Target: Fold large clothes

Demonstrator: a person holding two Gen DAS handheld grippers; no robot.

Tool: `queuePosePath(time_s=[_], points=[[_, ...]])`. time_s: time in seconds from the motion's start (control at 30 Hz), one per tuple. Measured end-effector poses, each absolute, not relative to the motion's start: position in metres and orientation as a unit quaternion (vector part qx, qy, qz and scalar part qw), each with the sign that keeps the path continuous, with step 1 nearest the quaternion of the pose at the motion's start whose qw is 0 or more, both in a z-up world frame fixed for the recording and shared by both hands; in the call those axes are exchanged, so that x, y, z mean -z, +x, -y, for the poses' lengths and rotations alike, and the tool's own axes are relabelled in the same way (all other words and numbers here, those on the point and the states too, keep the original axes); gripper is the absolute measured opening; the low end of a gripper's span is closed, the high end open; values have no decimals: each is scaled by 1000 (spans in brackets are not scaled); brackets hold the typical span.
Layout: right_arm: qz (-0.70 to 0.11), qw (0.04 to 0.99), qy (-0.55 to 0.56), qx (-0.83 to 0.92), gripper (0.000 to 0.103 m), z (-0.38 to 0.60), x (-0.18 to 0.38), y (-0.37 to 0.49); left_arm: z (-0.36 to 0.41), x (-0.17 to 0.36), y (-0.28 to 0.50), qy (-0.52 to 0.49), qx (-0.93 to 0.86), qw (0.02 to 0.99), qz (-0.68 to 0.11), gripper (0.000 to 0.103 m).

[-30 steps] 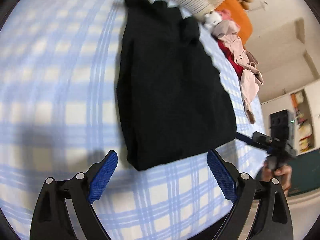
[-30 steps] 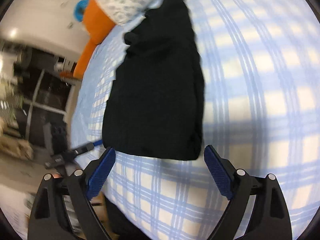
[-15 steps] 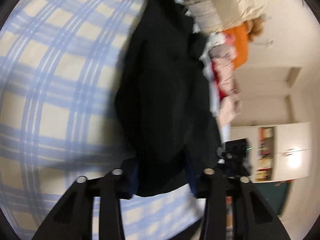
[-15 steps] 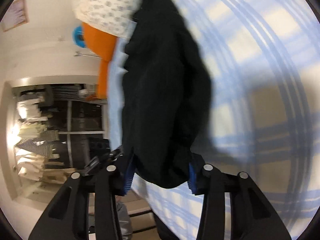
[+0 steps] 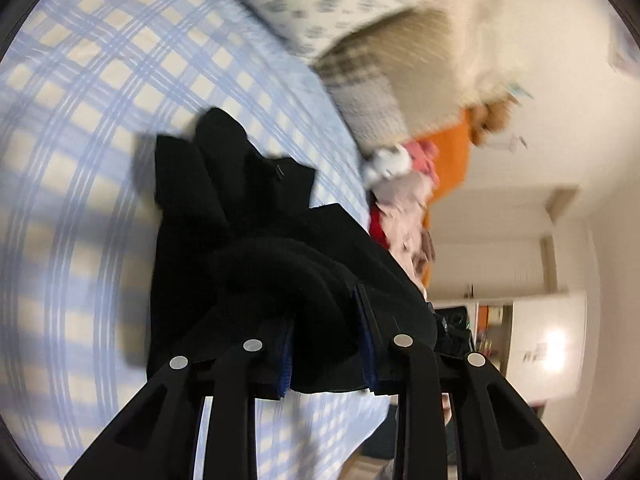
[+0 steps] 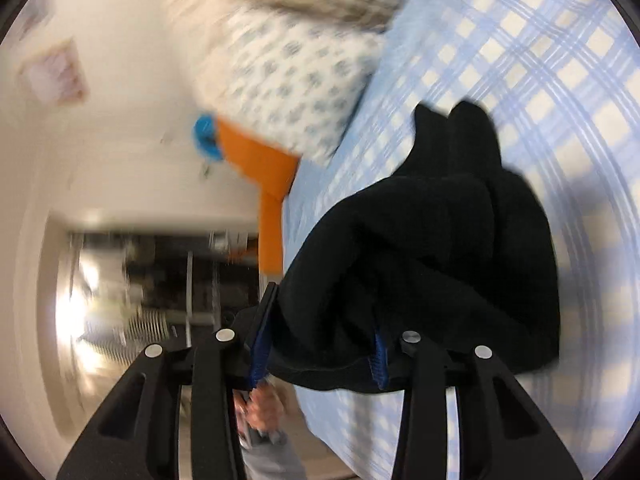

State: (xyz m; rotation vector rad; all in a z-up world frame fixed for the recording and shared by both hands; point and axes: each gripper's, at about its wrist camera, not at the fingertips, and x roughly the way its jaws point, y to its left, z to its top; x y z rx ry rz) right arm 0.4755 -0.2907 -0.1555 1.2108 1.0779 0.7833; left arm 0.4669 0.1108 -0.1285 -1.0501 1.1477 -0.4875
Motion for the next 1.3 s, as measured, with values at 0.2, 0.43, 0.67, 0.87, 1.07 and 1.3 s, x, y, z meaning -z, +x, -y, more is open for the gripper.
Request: queuePosePath(time_s=[0.2, 0.43, 0.67, 0.87, 1.07, 1.3], points=[[-467, 591, 599, -272, 93, 279, 208, 557, -122, 188, 551, -526, 156, 651, -525, 34], [-416, 631, 567, -327, 99, 296, 179, 567, -166, 166, 522, -565, 166, 699, -404, 97], [-378, 825, 294, -301, 42, 285, 91, 531, -139, 61, 501, -323, 145, 858, -372, 98], [-370, 901, 44, -222, 25, 190, 101, 527, -17, 75, 519, -92, 162, 902, -389, 96], [-428, 888, 26, -162, 29, 171, 172, 578, -7, 149, 604, -58, 49, 885, -459, 97], [-406, 899, 41, -159, 31, 168, 197, 590, -34, 191, 626, -121, 58, 872, -471, 101]])
